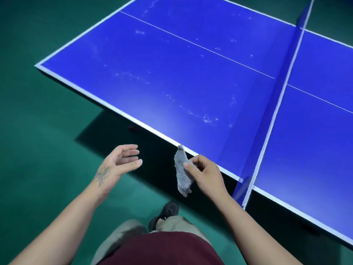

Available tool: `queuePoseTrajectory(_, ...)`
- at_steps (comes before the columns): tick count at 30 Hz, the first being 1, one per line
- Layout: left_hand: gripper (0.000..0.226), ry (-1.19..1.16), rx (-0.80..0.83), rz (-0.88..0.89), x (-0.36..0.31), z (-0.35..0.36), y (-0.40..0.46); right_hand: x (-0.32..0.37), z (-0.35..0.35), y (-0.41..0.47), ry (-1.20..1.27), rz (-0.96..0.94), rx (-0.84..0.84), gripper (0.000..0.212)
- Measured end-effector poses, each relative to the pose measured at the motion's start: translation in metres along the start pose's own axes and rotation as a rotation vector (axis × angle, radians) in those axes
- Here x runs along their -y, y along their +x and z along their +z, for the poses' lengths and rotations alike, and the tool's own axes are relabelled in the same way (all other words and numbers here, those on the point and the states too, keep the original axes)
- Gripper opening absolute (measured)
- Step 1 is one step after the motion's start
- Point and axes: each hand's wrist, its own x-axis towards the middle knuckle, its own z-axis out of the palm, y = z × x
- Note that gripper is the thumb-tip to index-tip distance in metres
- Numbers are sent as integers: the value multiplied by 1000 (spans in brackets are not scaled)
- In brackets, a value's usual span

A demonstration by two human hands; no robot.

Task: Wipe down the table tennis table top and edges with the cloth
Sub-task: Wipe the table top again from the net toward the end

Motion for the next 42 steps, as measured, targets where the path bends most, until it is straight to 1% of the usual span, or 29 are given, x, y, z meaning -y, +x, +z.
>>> queuePoseTrajectory(8, 71, 54, 202, -30, -41, 33, 97, 1, -30, 34, 53, 135, -174, 18)
queuePoseTrajectory(11, 69, 82, 277, -52, -43, 51, 126, -2, -35, 40, 36, 183, -258, 19)
queuePoseTrajectory(13, 63, 96, 327, -60, -45, 63, 149, -3, -37, 45, 44, 223, -316, 19)
queuePoseTrajectory(15, 58, 109, 391, -58, -51, 77, 173, 0, -40, 50, 36, 272, -357, 18)
queuePoseTrajectory(20, 60, 170, 551, -29, -73, 102, 238, 12, -50, 69, 20, 346, -463, 14)
queuePoseTrajectory(23, 59, 227, 613, -7, -80, 109, 279, 14, -50, 90, 12, 389, -545, 15)
queuePoseTrajectory(26, 58, 268, 646, 0, -83, 113, 310, 19, -50, 112, 3, 396, -587, 14)
queuePoseTrajectory(30, 59, 283, 659, -31, -83, 114, 335, 22, -53, 142, 57, 389, -634, 14)
queuePoseTrajectory(35, 59, 326, 644, -106, -69, 114, 353, -11, -58, 182, 231, 420, -677, 14)
queuePoseTrajectory(39, 47, 384, 587, -130, -53, 124, 367, -56, -54, 199, 335, 498, -660, 14)
queuePoseTrajectory(42, 33, 448, 546, -104, -38, 141, 381, -88, -47, 202, 342, 578, -669, 14)
